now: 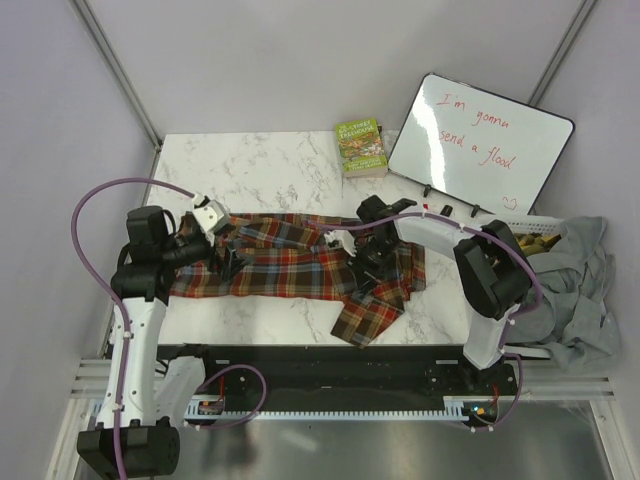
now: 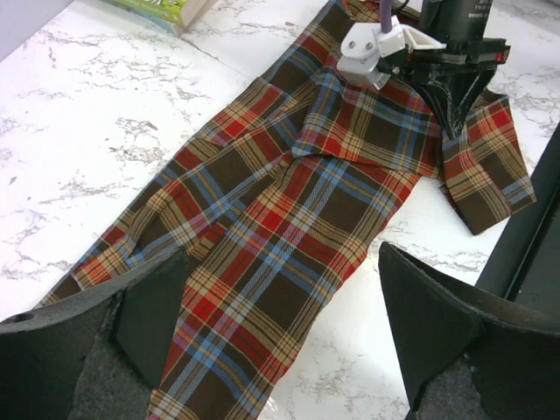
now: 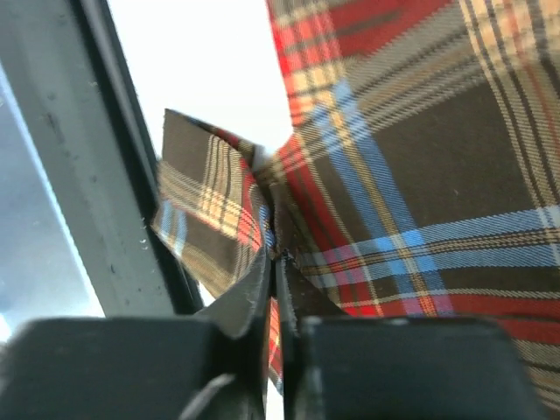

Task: Fold and stack the long sleeve shirts
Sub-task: Fold the shirt

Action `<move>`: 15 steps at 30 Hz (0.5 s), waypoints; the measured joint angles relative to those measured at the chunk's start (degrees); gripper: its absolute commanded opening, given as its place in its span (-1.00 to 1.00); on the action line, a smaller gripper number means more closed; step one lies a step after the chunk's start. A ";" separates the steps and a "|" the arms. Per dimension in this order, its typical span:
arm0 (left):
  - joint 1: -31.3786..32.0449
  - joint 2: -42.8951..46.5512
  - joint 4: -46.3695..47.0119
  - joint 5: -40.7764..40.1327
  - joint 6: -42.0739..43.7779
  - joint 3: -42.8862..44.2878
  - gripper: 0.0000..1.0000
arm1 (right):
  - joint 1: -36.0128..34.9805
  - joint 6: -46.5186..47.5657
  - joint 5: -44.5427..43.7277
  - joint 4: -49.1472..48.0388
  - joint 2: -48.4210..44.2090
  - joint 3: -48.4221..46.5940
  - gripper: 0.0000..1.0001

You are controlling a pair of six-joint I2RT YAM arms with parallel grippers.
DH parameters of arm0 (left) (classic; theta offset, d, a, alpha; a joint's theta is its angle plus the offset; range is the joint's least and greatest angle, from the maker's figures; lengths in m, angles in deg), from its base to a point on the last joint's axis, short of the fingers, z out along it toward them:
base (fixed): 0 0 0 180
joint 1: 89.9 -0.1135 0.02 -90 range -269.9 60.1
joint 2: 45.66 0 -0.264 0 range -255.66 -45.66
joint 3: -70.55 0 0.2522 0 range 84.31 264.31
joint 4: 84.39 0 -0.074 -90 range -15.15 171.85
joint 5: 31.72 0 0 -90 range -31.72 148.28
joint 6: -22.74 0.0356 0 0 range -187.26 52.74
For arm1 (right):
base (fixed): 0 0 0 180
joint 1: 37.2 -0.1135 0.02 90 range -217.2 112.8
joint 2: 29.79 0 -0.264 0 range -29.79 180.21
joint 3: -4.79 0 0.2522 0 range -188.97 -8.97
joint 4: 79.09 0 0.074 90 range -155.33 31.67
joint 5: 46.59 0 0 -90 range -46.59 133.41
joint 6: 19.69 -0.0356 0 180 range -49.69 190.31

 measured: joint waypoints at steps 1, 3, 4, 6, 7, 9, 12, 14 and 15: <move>0.00 -0.13 -0.13 0.37 0.02 0.00 0.92 | 0.00 0.22 0.52 0.85 -0.22 -0.79 -1.00; -0.02 -0.26 -0.17 1.99 0.07 0.00 0.96 | 0.02 0.28 1.36 2.05 -0.96 -2.73 -1.00; 0.02 -0.24 -0.20 3.41 0.09 0.00 0.99 | 0.02 0.28 1.55 2.47 -1.60 -4.04 -1.00; 1.14 -0.33 -0.22 5.81 0.09 0.00 0.99 | 0.00 0.31 1.92 2.97 -3.13 -7.10 -1.00; 1.92 -0.52 -0.22 6.54 0.09 0.00 0.98 | 0.00 0.28 2.10 3.06 -3.85 -8.46 -1.00; 5.95 -1.70 -0.24 7.43 0.09 0.15 0.97 | 0.02 0.22 2.43 3.15 -5.49 -12.26 -1.00; 14.88 -5.68 -0.55 6.73 -0.02 1.62 0.93 | 0.02 0.04 2.64 2.67 -8.00 -17.42 -1.00; 20.22 -9.79 -0.52 5.55 -0.48 3.19 0.90 | 0.02 -0.20 2.78 2.69 -9.27 -19.93 -1.00; 22.25 -11.98 -0.31 4.81 -1.05 4.11 0.90 | 0.02 -0.24 2.80 2.49 -9.84 -20.96 -1.00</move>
